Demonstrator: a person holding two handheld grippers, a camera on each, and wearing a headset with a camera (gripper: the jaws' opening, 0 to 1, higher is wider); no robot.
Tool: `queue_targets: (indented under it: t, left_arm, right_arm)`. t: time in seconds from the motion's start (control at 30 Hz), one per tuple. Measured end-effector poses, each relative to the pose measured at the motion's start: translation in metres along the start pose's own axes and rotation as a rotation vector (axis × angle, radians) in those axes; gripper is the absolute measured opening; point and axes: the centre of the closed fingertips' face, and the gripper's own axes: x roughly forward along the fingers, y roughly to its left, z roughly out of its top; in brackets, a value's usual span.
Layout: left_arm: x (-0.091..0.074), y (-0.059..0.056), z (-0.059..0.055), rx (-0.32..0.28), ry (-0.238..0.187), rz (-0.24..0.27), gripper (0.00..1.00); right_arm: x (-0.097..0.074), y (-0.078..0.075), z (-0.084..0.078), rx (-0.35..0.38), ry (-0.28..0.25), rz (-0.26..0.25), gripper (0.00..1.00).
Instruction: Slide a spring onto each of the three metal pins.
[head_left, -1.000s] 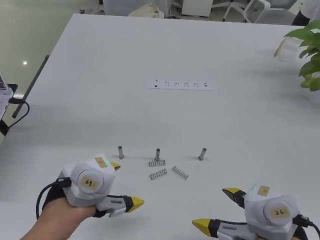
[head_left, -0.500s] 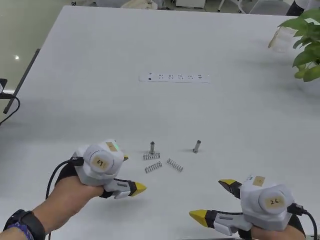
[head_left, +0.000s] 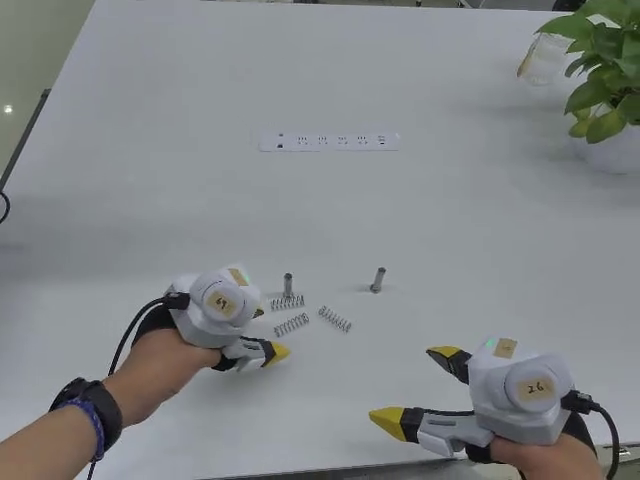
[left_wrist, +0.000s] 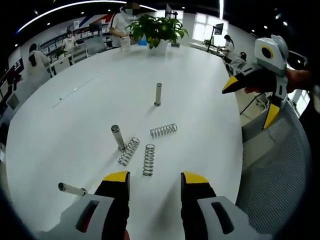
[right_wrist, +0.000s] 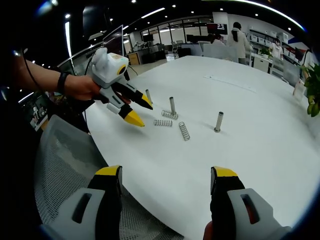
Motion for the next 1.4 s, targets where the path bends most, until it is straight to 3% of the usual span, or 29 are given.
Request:
queue_targets:
  t: [0.37, 0.73, 0.77, 0.83, 0.93, 1.13, 1.4]
  left_arm:
    - [0.022, 0.002, -0.005, -0.025, 0.027, 0.008, 0.25]
    - [0.033, 0.006, -0.011, -0.052, 0.045, 0.028, 0.16]
    - [0.033, 0.008, -0.008, -0.041, 0.026, 0.038, 0.14]
    - [0.032, 0.009, -0.01, -0.059, 0.034, 0.054, 0.09]
    - [0.032, 0.011, -0.011, -0.038, 0.038, 0.074, 0.04]
    - [0.029, 0.011, -0.014, -0.022, 0.06, 0.07, 0.03]
    - [0.016, 0.009, -0.013, -0.029, 0.047, 0.071, 0.02]
  right_arm:
    - [-0.001, -0.004, -0.005, 0.01, 0.006, -0.003, 0.71]
    - [0.0, -0.005, -0.005, 0.011, 0.006, 0.002, 0.71]
    - [0.0, -0.005, -0.005, 0.011, 0.006, 0.002, 0.71]
    - [0.001, -0.005, -0.005, 0.009, 0.006, 0.002, 0.71]
    - [0.001, -0.004, -0.003, 0.007, 0.003, 0.004, 0.71]
    - [0.003, -0.004, 0.002, 0.0, -0.005, 0.007, 0.71]
    - [0.005, 0.001, 0.006, -0.008, -0.013, 0.022, 0.71]
